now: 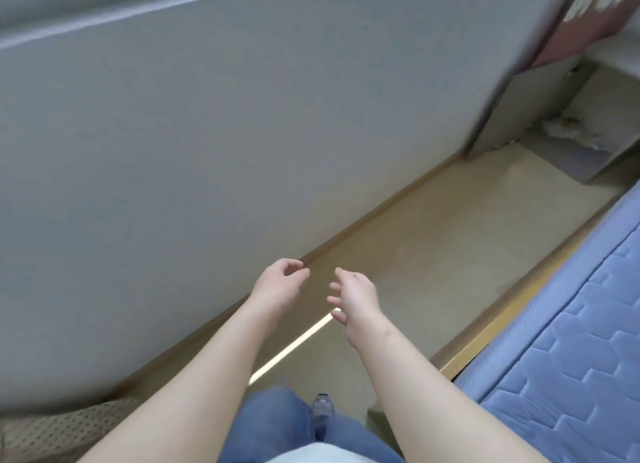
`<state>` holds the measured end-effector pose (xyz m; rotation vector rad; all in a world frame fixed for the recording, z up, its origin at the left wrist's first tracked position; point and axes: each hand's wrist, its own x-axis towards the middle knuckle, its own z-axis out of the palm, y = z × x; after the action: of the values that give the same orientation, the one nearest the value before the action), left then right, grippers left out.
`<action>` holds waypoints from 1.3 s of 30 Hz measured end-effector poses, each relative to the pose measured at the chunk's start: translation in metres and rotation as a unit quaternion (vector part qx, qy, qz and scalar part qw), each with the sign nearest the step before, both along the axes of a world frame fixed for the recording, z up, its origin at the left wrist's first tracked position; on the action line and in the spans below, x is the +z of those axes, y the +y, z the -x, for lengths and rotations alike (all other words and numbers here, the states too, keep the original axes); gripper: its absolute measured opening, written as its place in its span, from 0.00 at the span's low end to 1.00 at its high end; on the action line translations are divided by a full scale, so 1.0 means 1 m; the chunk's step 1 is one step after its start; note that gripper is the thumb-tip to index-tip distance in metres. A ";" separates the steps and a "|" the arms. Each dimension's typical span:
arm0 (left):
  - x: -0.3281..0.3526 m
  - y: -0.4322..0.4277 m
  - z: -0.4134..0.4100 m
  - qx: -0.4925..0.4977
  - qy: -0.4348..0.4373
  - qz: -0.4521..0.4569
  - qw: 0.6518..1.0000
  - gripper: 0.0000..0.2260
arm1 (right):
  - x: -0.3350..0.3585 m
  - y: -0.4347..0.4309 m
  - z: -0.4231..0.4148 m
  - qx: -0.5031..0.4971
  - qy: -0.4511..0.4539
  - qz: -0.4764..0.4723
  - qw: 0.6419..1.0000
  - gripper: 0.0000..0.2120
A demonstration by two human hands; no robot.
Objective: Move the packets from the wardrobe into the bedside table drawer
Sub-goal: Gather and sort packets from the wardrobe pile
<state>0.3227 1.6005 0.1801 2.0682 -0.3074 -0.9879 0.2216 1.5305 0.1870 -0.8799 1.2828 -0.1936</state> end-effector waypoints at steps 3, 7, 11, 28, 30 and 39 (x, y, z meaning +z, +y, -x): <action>-0.001 -0.064 -0.020 -0.024 0.023 0.004 0.999 0.11 | -0.004 -0.053 -0.014 -0.032 0.011 -0.013 0.999 0.07; -0.011 -0.158 -0.051 -0.084 0.028 0.000 0.996 0.11 | -0.021 -0.128 -0.034 -0.104 0.019 -0.031 0.994 0.05; -0.020 -0.259 -0.092 -0.144 0.006 0.013 0.990 0.09 | -0.023 -0.216 -0.069 -0.162 0.016 -0.030 0.986 0.03; -0.029 -0.658 -0.046 -0.396 -0.016 -0.005 0.918 0.09 | -0.019 -0.549 -0.026 -0.435 -0.004 -0.032 0.900 0.06; -0.026 -0.710 -0.023 -0.398 -0.016 0.001 0.917 0.10 | -0.015 -0.602 -0.003 -0.436 -0.006 -0.024 0.900 0.05; -0.003 -0.903 0.066 -0.406 0.010 0.013 0.914 0.08 | 0.007 -0.785 0.078 -0.443 0.005 -0.025 0.896 0.05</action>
<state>0.2569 0.6973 0.1773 1.9060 -1.2300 -1.4576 0.1433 0.7454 0.1937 -0.1892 1.6176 -0.8697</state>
